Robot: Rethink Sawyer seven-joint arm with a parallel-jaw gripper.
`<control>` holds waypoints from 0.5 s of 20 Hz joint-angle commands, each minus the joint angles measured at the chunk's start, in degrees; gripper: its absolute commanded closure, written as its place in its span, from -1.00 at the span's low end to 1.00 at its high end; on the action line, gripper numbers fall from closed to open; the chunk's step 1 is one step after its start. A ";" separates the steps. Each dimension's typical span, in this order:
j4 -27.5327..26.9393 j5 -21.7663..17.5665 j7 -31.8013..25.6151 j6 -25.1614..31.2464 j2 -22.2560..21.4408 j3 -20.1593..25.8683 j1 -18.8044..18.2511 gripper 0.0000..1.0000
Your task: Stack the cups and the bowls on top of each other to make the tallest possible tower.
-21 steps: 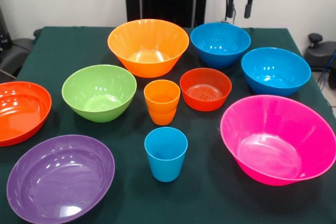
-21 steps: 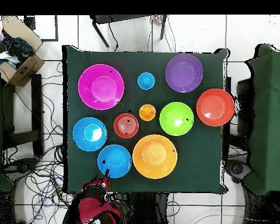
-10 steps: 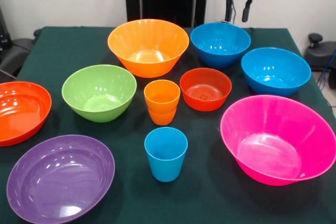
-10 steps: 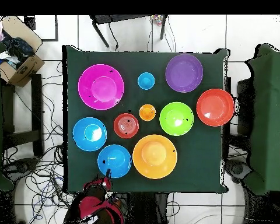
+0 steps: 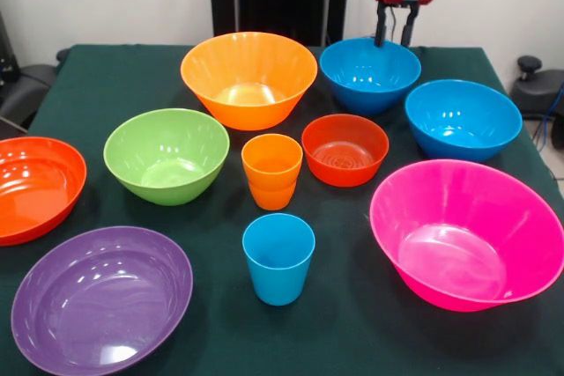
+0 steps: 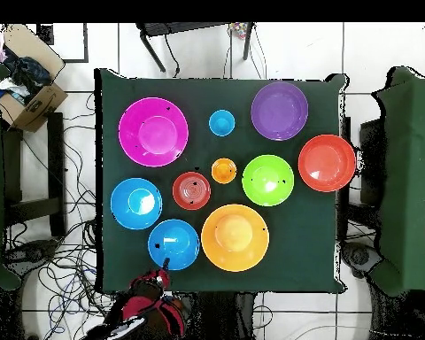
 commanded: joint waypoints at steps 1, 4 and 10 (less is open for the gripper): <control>-7.67 3.85 7.77 -1.80 5.32 3.47 0.83 -1.00; -7.99 4.00 7.79 -2.50 5.92 3.13 1.02 -1.00; -8.67 4.87 7.73 -3.85 6.92 2.24 1.97 -1.00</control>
